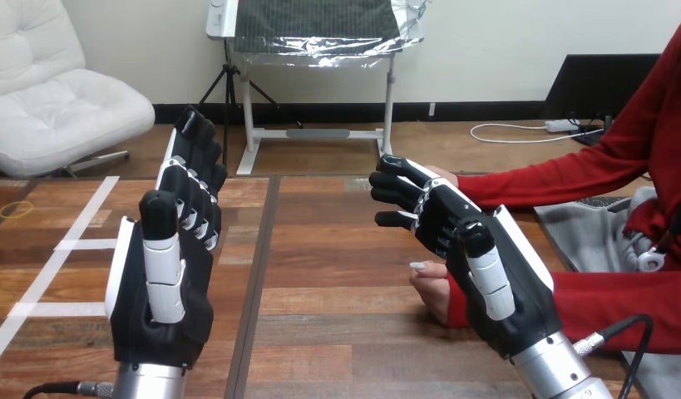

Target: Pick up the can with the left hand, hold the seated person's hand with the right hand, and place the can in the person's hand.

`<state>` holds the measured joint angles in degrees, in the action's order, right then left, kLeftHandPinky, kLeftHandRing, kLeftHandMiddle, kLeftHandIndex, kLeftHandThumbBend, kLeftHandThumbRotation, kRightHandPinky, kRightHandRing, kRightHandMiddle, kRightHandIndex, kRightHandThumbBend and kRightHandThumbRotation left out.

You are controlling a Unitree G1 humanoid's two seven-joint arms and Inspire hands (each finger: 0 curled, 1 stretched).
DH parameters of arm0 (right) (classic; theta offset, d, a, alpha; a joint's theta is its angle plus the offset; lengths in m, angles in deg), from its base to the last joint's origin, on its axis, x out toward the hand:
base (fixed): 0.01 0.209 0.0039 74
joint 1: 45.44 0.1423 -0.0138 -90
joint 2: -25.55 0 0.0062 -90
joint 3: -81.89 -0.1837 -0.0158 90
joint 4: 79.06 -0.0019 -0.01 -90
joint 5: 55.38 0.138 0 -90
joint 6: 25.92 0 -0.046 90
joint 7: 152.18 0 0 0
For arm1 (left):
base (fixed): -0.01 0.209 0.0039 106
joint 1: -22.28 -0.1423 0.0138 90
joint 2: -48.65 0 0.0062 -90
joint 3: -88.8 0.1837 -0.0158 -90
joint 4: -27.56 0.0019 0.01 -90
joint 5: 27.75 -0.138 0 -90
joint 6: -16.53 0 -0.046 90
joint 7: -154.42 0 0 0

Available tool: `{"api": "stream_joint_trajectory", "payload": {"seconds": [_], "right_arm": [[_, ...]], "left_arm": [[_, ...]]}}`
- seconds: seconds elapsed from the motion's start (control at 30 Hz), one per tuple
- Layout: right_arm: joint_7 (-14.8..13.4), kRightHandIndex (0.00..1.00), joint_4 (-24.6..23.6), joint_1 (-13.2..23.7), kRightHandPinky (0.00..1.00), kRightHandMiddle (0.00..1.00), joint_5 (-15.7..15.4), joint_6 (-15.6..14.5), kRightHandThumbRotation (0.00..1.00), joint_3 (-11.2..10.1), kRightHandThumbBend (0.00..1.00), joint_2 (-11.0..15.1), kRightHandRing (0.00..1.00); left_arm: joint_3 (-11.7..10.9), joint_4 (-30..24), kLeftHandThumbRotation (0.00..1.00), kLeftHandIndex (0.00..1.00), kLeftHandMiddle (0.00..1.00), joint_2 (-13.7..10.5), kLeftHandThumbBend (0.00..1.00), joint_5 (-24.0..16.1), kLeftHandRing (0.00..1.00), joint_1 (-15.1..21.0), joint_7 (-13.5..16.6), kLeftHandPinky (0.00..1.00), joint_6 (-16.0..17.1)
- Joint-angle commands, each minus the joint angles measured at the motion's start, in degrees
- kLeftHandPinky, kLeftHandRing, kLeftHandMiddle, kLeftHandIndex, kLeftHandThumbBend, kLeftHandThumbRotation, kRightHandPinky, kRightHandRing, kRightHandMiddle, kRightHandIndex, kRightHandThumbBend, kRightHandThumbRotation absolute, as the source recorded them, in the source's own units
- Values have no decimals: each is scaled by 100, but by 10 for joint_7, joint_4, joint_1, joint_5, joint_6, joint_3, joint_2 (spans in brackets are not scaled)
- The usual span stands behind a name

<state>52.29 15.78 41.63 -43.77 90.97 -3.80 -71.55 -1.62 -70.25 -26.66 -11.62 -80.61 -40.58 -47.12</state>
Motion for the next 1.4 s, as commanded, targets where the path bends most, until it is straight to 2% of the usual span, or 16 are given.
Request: {"api": "stream_joint_trajectory", "payload": {"seconds": [0.0, 0.47, 0.83, 1.37], "right_arm": [[0, 87, -22, 18, 79, 86, 10, 1, 100, -9, 88, -3, 86], [3, 87, -16, 20, 79, 86, 11, 4, 100, -10, 87, -2, 86], [8, 87, -14, 24, 80, 86, 15, 0, 100, -9, 88, -2, 86], [12, 87, -10, 28, 80, 86, 14, 3, 100, -10, 87, -1, 86]], "left_arm": [[2, -24, 100, 98, 99, 0, 72, 2, 100, 32, -4, 100, 4], [-6, -13, 100, 97, 98, -1, 70, -10, 99, 48, 4, 100, 8], [-32, 24, 100, 94, 93, -11, 68, -51, 94, 90, 31, 100, 25], [-66, 93, 100, 93, 92, -34, 75, -67, 93, 149, 44, 100, 36]]}}
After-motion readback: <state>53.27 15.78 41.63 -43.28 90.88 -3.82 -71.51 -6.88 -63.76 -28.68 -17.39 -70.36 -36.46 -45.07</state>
